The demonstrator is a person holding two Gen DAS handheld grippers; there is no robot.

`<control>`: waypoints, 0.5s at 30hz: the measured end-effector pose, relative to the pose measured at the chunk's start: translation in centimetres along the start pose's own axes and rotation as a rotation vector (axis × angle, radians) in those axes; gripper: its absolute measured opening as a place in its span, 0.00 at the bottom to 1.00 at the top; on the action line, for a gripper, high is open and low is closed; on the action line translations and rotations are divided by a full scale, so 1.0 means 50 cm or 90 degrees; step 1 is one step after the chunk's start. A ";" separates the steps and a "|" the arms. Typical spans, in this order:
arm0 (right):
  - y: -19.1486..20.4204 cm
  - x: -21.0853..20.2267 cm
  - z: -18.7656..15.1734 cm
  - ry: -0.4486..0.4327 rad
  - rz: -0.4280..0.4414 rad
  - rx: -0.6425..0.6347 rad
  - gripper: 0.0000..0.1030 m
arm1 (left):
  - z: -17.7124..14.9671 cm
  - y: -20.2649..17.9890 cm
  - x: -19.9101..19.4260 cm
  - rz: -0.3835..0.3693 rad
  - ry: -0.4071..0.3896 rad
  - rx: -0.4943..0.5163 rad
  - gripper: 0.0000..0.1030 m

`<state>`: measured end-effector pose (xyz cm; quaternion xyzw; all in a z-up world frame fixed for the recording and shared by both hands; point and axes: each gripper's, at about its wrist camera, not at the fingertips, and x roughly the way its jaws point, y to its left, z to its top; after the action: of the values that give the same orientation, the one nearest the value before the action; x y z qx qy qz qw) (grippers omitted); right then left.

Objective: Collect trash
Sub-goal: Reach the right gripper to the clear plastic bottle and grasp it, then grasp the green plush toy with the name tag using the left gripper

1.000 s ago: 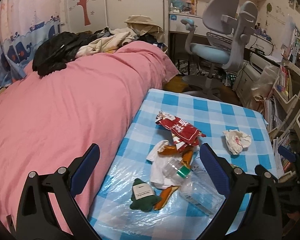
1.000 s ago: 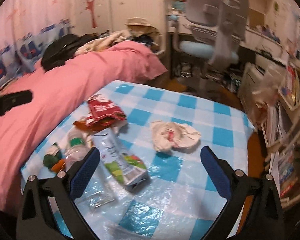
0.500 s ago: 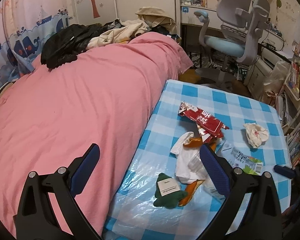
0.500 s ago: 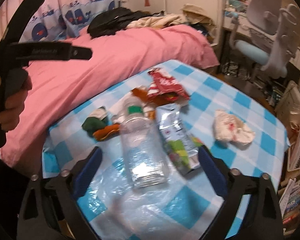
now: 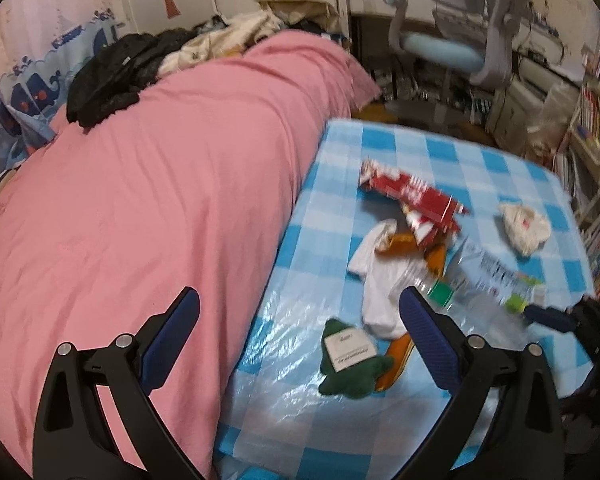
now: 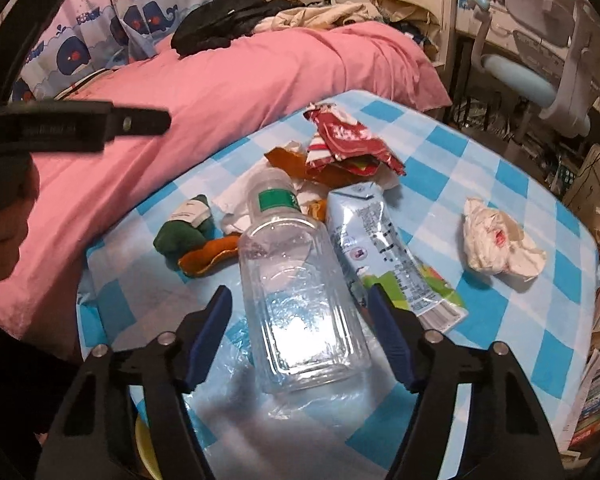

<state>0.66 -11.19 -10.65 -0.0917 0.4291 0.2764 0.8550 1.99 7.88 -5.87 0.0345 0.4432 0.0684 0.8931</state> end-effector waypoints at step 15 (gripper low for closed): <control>-0.003 0.019 -0.009 0.022 0.038 0.037 0.56 | -0.063 -0.019 0.152 -0.101 0.161 -0.023 0.60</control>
<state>0.88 -11.10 -11.71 -0.0586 0.4543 0.2875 0.8411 4.11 8.12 -13.86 -0.0253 0.5520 0.0092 0.8334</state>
